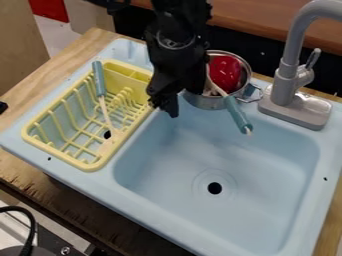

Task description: Move the silver pot to the sink

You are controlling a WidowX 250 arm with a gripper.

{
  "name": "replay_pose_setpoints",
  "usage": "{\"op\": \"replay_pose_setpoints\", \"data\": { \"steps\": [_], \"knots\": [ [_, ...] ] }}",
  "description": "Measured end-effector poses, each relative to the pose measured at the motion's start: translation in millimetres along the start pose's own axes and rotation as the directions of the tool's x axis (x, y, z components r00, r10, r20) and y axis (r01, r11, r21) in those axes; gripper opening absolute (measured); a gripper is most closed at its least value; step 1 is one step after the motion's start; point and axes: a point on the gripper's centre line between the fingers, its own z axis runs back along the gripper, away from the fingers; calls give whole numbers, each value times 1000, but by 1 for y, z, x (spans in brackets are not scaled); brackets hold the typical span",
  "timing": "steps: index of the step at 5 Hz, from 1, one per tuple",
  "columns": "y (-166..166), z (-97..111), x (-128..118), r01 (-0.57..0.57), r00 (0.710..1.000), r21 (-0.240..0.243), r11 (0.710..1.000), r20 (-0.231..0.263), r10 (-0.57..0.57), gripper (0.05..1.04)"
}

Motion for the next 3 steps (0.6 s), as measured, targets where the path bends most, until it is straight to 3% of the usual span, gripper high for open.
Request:
{"op": "replay_pose_setpoints", "data": {
  "steps": [2,3],
  "knots": [
    [-1,-4,0,-5,1000,26,1000,8,5,171],
    [-3,-3,0,-19,1000,26,999,2,19,71]
  ]
}}
